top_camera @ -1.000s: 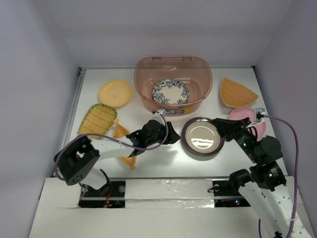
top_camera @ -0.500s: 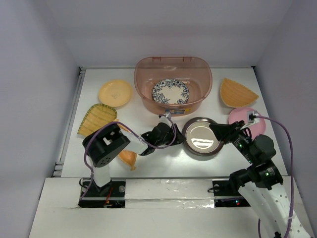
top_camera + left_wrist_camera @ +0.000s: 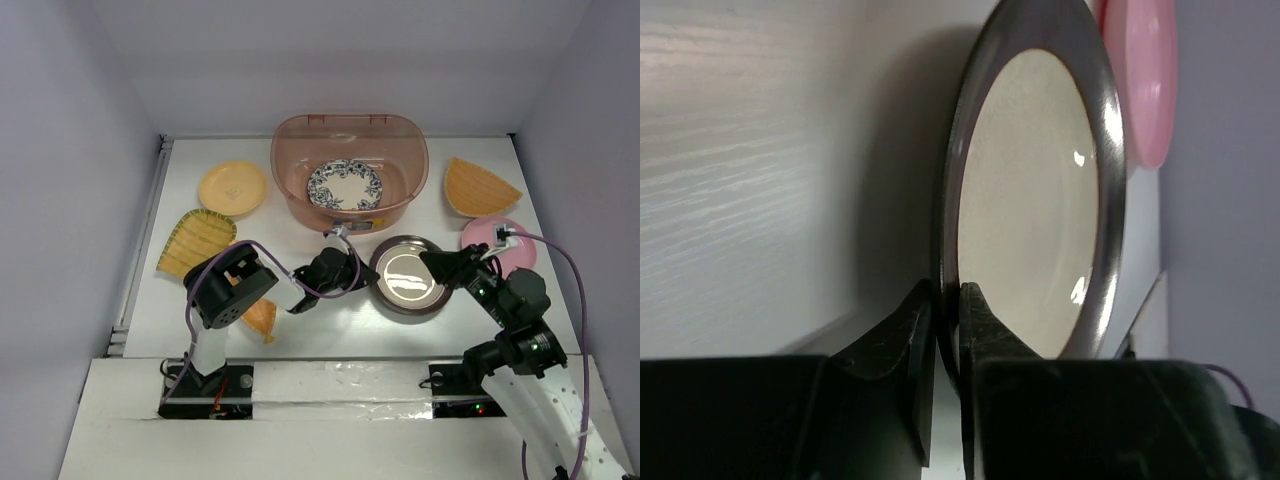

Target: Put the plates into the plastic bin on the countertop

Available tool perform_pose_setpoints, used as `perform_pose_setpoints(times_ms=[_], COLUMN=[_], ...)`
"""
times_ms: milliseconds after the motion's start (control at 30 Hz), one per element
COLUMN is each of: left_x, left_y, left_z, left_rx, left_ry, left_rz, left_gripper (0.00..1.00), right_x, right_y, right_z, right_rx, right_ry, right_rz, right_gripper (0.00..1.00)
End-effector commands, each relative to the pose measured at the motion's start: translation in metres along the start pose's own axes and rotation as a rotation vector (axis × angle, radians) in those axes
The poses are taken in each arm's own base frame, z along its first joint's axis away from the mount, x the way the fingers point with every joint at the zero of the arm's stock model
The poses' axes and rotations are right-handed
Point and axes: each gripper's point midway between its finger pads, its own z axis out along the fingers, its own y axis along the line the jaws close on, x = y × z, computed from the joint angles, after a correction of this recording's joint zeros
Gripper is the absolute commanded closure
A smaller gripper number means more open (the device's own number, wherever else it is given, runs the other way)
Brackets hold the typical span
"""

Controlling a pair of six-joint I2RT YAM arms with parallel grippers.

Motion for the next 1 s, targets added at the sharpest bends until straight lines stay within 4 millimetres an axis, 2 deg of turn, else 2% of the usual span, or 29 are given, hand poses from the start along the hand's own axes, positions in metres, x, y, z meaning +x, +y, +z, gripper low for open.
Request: perform_pose_setpoints(times_ms=[0, 100, 133, 200, 233, 300, 333, 367, 533, 700, 867, 967], left_x=[-0.004, -0.007, -0.013, -0.016, -0.024, -0.027, -0.035, -0.037, -0.055, -0.070, -0.104, -0.140], left_y=[-0.001, -0.003, -0.013, -0.016, -0.029, -0.035, -0.048, -0.052, -0.093, -0.129, -0.167, -0.194], left_z=[0.003, -0.007, -0.014, -0.025, -0.034, -0.044, -0.053, -0.059, -0.090, -0.119, -0.158, -0.184], left_rx=[-0.007, 0.001, 0.026, 0.034, 0.062, 0.075, 0.105, 0.117, 0.215, 0.329, 0.428, 0.484], left_ry=[-0.021, -0.035, -0.050, -0.064, -0.081, -0.090, -0.108, -0.115, -0.145, -0.168, -0.238, -0.311], left_rz=[0.016, 0.019, 0.023, 0.030, 0.034, 0.048, 0.050, 0.056, 0.066, 0.058, 0.067, 0.085], left_gripper=[1.00, 1.00, 1.00, 1.00, 1.00, 1.00, 1.00, 1.00, 1.00, 1.00, 1.00, 1.00], right_x=[-0.010, -0.014, -0.015, -0.023, -0.024, -0.034, -0.037, -0.038, -0.051, -0.055, -0.074, -0.078], right_y=[0.008, 0.009, 0.010, 0.013, 0.013, 0.010, 0.010, 0.007, 0.014, 0.010, 0.003, -0.002], right_z=[0.002, -0.002, -0.004, -0.008, -0.009, -0.012, -0.013, -0.015, -0.027, -0.033, -0.055, -0.066], right_rx=[-0.030, -0.022, -0.019, -0.017, -0.014, 0.021, 0.033, 0.052, 0.046, 0.081, 0.154, 0.174], right_ry=[-0.035, -0.045, -0.049, -0.074, -0.078, -0.113, -0.125, -0.128, -0.188, -0.207, -0.313, -0.368], right_rz=[-0.003, -0.008, -0.010, -0.016, -0.020, -0.022, -0.022, -0.021, -0.008, 0.008, 0.023, 0.046], right_gripper=[0.66, 0.67, 0.67, 0.67, 0.67, 0.67, 0.67, 0.67, 0.68, 0.68, 0.68, 0.68])
